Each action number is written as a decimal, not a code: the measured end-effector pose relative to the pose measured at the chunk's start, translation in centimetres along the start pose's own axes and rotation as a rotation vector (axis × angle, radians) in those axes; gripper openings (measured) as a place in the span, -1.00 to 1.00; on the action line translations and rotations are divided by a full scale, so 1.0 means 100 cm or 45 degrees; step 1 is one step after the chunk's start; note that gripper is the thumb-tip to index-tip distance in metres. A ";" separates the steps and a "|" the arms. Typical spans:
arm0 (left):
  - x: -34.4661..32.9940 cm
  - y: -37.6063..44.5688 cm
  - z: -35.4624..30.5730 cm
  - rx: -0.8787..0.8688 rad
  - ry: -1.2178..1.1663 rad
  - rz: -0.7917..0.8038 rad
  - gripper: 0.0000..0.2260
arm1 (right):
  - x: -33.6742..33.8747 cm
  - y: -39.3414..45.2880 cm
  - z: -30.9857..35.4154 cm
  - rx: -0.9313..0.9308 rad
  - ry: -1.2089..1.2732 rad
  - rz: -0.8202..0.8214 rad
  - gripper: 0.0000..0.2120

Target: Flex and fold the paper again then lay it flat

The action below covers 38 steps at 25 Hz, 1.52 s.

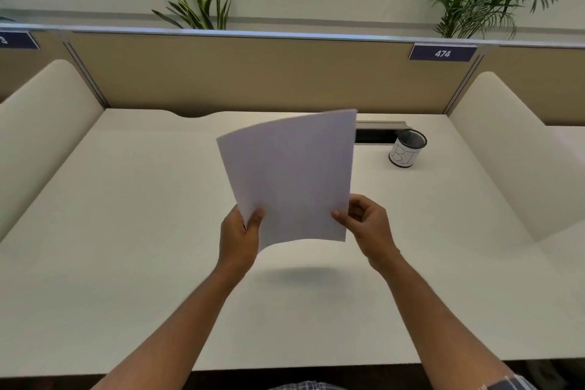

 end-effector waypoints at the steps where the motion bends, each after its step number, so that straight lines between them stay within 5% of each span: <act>1: -0.003 -0.003 0.000 -0.024 0.016 0.009 -0.89 | -0.005 0.000 0.001 0.027 -0.050 -0.015 -0.81; 14: -0.021 -0.041 0.053 0.185 0.139 0.173 -0.72 | -0.011 0.000 -0.088 -0.221 -0.461 -0.256 -0.80; 24: -0.015 -0.022 0.058 0.415 -0.011 0.106 -0.68 | -0.004 0.014 -0.054 -0.327 -0.039 -0.032 -0.78; 30: -0.001 -0.021 0.061 0.521 -0.186 -0.056 -0.73 | 0.085 0.006 -0.074 -0.173 -0.900 -0.713 -0.68; 34: 0.003 -0.021 0.059 0.545 -0.256 -0.115 -0.78 | 0.108 -0.001 -0.120 -0.442 -1.344 -0.731 -0.20; 38: 0.002 -0.020 0.057 0.561 -0.278 -0.123 -0.78 | 0.114 -0.003 -0.135 -0.470 -1.260 -0.763 -0.39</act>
Point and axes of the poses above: each hand's wrist, its own y-axis towards the middle knuckle, its own x-axis out of the back of the hand, z = x × y, the point moved 7 cm from there along y, towards the middle knuckle, and after that the axes turned 12 degrees about -x, right-handed, at the moved point
